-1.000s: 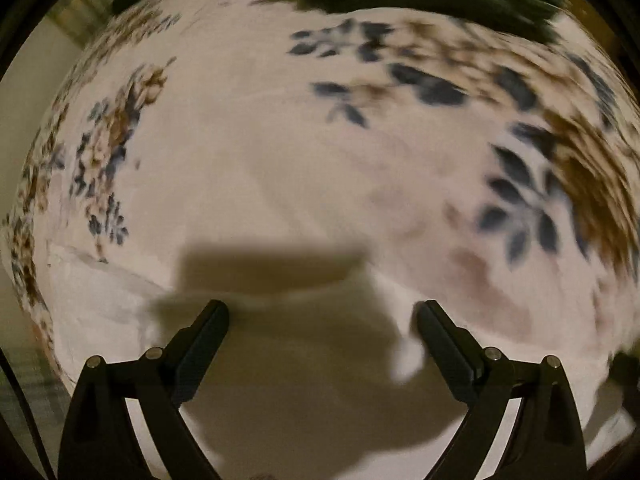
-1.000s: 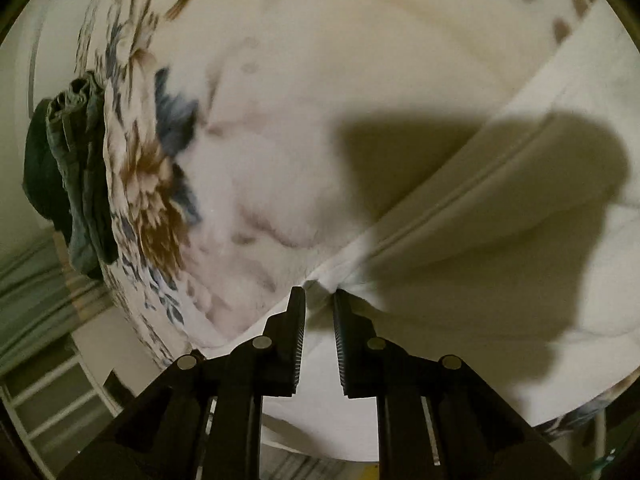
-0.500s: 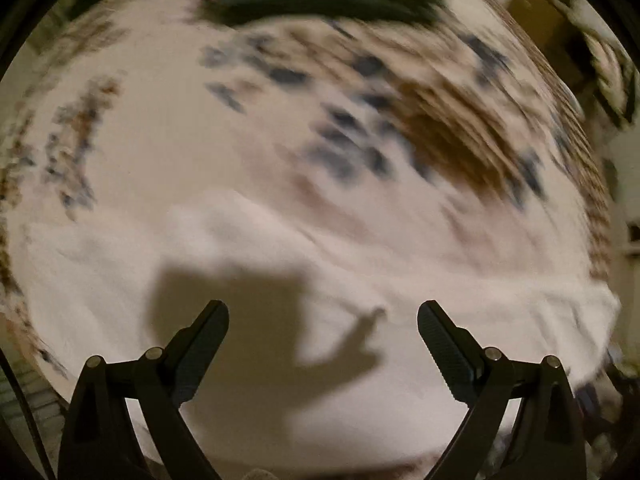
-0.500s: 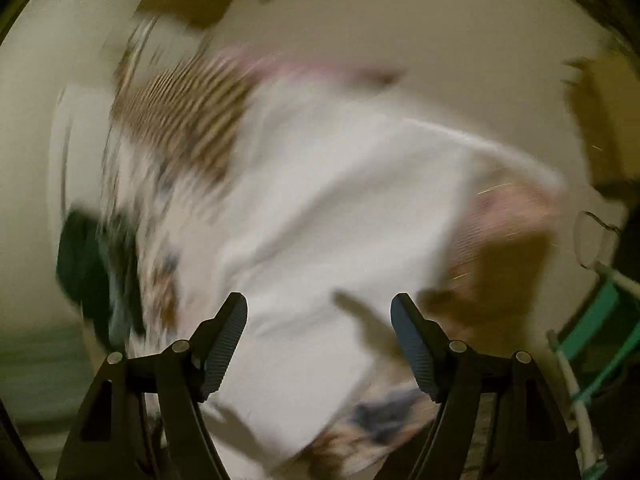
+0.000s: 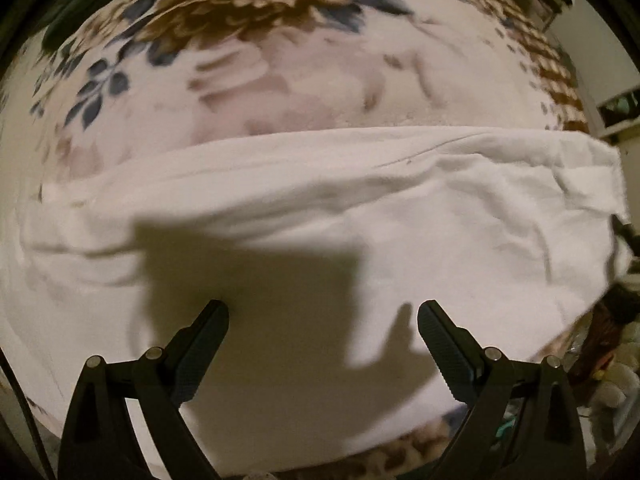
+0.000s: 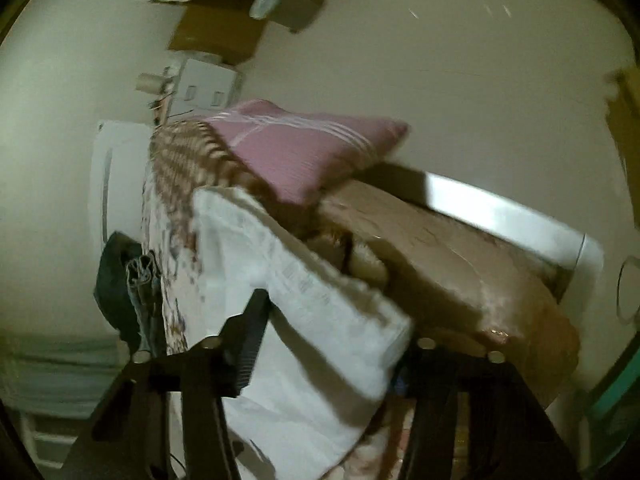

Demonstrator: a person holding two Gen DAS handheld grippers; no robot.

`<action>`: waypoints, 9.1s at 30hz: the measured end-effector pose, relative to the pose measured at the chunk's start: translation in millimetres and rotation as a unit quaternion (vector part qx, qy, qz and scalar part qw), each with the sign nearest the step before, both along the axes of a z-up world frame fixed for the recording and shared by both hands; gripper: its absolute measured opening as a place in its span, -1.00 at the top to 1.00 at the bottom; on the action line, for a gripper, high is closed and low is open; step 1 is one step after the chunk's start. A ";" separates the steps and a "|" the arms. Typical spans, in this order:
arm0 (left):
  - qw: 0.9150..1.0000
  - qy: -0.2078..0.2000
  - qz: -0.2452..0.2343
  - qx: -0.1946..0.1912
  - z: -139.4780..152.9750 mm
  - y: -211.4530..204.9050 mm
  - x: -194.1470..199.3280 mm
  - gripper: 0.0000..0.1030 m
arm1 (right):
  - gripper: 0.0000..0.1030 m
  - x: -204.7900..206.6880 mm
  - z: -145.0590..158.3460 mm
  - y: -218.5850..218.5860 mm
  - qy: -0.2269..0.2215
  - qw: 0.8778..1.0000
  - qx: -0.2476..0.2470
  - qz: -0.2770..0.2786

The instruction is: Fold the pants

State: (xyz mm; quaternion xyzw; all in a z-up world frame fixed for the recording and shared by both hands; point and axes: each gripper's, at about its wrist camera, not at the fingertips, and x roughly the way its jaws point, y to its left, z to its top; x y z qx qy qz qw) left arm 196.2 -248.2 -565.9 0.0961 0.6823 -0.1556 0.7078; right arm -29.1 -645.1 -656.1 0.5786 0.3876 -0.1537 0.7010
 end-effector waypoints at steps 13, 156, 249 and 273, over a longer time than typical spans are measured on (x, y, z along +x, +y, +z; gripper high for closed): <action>1.000 0.009 -0.009 0.013 -13.5 -8.4 -2.1 -0.92 | 0.70 -4.1 59.8 20.8 0.109 0.980 -0.164 0.022; 0.978 -0.046 0.160 -0.123 28.2 239.6 34.0 0.47 | -0.46 80.8 72.7 358.4 0.132 0.884 -0.179 0.412; 0.949 0.013 0.205 -0.241 -8.1 304.3 7.5 0.49 | -0.28 87.2 49.4 398.3 0.184 0.921 -0.016 0.343; 0.762 -0.067 0.590 -0.257 -15.6 502.3 -112.3 -0.98 | -0.49 119.1 74.6 455.2 0.152 0.892 -0.059 0.422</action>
